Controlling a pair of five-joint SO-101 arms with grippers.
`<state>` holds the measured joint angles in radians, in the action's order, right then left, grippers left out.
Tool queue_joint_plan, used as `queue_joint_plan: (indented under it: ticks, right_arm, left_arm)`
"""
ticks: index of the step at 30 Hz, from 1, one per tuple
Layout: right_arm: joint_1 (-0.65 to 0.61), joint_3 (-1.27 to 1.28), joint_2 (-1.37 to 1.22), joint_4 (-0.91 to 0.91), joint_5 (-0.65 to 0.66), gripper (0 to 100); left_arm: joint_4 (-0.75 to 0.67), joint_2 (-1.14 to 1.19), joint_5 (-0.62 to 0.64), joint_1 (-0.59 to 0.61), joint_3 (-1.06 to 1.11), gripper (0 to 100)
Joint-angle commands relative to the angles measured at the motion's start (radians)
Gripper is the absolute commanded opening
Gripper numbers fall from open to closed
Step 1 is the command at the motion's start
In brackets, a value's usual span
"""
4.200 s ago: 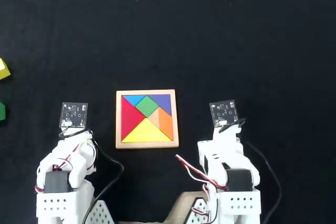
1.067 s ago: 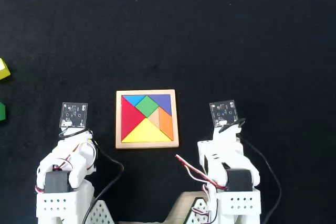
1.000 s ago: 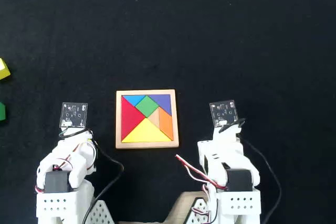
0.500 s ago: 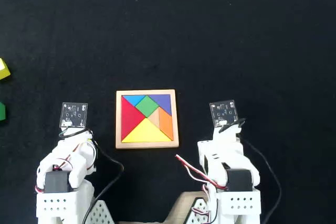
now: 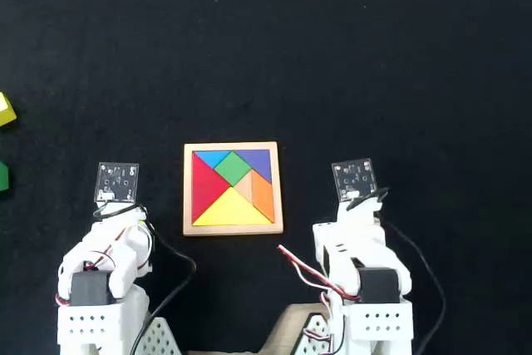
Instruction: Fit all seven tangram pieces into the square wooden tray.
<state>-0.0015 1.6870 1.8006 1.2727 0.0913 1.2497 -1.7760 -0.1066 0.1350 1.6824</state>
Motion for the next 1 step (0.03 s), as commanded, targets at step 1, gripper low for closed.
queue_joint_plan:
  ticks: [1]
  right_arm:
    - [0.017, 0.001, 0.039, 0.008, -0.006, 1.1]
  left_arm:
    - [0.005, -0.012, 0.008, -0.007, 0.019, 3]
